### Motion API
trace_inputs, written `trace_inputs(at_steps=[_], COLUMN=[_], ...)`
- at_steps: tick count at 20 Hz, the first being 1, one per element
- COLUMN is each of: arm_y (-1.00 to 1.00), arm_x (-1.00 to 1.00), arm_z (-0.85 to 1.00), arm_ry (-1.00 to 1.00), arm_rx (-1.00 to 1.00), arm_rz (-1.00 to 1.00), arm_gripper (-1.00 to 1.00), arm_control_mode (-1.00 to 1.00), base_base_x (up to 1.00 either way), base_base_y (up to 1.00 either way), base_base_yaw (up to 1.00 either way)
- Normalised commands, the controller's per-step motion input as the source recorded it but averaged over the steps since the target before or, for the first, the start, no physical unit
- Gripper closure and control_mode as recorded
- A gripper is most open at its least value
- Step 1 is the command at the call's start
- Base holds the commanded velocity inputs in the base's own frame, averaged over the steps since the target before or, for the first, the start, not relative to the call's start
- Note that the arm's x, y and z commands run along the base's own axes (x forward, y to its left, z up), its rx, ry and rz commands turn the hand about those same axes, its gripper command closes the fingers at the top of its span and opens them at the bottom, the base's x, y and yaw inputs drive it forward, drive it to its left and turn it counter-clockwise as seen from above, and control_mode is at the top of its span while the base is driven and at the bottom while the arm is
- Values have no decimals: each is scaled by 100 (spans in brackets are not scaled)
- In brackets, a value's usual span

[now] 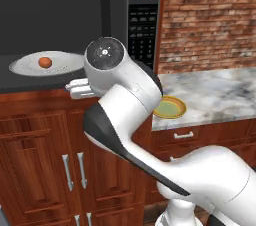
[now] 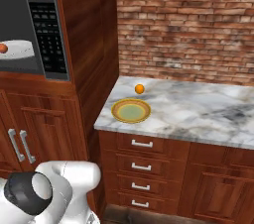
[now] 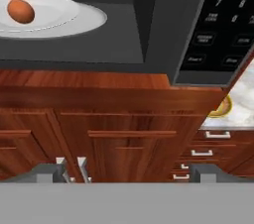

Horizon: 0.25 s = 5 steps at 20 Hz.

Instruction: Pick the egg from the counter and place it in the microwave.

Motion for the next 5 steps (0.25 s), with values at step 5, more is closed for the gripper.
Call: trace_inputs(at_steps=[5], arm_y=[-100], arm_x=[-100], arm_z=[-40], arm_ry=[11], arm_rx=[-1], arm_rz=[1], arm_gripper=[-100], arm_control_mode=[-100], base_base_x=[0], base_base_y=[0], base_base_yaw=[0])
